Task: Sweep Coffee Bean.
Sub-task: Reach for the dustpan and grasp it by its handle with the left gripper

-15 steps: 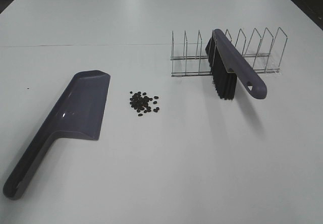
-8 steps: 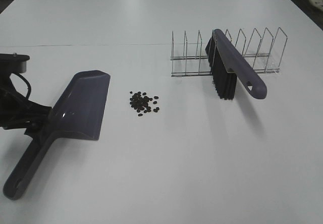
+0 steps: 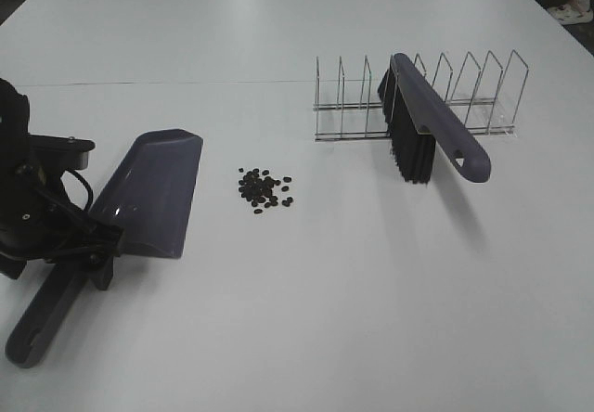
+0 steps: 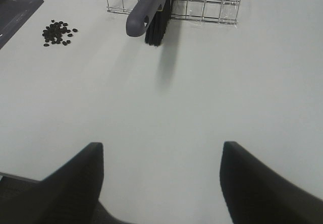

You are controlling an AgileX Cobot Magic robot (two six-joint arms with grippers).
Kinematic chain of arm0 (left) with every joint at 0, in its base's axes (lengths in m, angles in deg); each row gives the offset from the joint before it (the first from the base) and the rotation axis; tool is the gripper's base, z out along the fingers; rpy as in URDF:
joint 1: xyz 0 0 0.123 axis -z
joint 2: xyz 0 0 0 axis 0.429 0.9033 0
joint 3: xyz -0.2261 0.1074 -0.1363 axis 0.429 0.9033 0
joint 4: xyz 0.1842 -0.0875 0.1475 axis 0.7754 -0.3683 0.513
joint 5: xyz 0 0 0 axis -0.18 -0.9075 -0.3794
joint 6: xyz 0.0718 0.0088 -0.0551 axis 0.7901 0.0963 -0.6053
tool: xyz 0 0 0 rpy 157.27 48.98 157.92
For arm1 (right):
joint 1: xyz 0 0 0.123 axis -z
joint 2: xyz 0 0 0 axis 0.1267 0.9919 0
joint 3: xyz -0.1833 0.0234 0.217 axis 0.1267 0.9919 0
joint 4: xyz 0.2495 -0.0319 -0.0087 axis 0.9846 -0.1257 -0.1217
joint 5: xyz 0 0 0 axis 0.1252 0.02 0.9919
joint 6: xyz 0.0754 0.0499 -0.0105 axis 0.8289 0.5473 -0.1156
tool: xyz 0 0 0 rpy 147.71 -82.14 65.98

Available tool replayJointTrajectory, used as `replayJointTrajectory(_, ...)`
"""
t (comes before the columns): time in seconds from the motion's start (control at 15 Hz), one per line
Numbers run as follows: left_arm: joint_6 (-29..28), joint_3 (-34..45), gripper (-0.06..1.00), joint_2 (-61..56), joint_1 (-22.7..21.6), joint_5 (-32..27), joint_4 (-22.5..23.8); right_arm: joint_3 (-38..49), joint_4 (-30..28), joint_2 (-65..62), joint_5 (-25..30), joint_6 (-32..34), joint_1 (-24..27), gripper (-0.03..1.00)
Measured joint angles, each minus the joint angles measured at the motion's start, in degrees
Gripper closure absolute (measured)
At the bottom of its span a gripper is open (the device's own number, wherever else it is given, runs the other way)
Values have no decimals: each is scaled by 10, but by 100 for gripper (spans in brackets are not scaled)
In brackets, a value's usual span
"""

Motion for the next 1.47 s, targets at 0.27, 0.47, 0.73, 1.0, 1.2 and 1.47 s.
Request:
replayJointTrajectory(0.27, 14, -22, 16, 24, 0, 5, -1, 0, 0, 0, 0, 0, 0, 36)
replayJointTrajectory(0.47, 22, -34, 19, 33, 0, 7, -5, 0, 0, 0, 0, 0, 0, 36)
replayJointTrajectory(0.73, 81, -37, 37, 40, 0, 23, -50, 0, 0, 0, 0, 0, 0, 36)
replayJointTrajectory(1.0, 76, -41, 52, 46, 0, 24, -62, 0, 0, 0, 0, 0, 0, 36)
replayJointTrajectory(1.2, 75, -41, 61, 46, 0, 28, -62, 0, 0, 0, 0, 0, 0, 36)
replayJointTrajectory(1.47, 75, -41, 61, 46, 0, 28, -62, 0, 0, 0, 0, 0, 0, 36)
